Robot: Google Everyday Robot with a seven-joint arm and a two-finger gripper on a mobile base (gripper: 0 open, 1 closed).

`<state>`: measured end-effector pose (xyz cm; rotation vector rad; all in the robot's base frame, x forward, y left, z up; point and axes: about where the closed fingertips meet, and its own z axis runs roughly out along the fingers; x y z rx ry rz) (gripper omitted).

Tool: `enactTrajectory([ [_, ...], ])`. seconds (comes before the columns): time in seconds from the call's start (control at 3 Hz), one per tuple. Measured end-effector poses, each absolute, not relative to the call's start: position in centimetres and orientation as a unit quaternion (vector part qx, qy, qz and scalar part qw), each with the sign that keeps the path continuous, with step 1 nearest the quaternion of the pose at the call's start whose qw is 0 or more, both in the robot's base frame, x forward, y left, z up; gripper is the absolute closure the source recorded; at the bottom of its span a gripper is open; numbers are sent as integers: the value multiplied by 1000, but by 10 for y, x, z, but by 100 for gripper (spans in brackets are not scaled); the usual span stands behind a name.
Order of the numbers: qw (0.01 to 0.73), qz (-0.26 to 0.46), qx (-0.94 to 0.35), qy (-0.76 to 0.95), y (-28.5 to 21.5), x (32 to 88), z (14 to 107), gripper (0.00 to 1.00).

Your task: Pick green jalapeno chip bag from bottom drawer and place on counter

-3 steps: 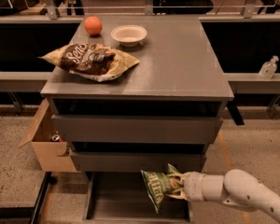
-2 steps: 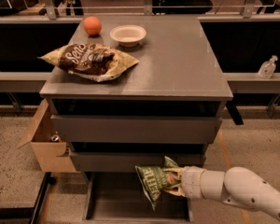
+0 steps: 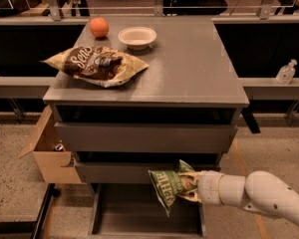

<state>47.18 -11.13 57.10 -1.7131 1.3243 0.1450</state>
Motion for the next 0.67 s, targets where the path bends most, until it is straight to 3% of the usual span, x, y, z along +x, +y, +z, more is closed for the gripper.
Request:
enactTrajectory([
  [0.67,499,-47,-718,483,-148,514,669,100],
])
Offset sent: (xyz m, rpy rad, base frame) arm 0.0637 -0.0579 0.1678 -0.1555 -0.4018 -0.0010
